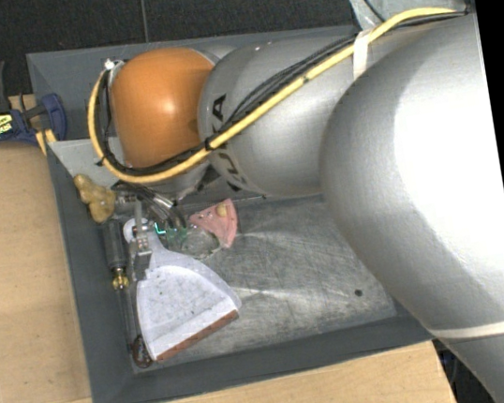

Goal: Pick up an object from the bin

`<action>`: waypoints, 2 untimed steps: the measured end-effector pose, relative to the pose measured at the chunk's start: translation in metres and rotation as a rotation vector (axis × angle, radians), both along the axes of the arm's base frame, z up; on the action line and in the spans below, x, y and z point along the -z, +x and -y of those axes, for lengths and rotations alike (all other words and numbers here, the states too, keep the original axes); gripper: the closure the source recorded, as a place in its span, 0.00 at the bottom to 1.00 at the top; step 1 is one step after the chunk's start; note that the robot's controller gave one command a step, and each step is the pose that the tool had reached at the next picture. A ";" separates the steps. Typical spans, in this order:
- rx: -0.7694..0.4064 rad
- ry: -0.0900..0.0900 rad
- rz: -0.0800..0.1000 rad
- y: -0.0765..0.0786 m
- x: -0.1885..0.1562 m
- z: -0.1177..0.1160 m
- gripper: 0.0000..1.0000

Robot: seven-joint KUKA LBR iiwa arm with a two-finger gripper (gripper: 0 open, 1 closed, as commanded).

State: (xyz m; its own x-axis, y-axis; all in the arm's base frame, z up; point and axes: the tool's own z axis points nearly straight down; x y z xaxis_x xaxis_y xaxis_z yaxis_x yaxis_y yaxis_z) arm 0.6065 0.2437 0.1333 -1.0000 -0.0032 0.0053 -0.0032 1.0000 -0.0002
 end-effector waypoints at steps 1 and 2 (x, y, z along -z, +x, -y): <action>0.002 0.002 0.008 0.002 -0.004 0.001 0.00; -0.063 0.004 0.015 -0.004 0.015 0.004 0.00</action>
Offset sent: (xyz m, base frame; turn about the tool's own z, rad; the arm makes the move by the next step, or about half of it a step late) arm -0.0228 -0.0151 -0.0633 -0.1815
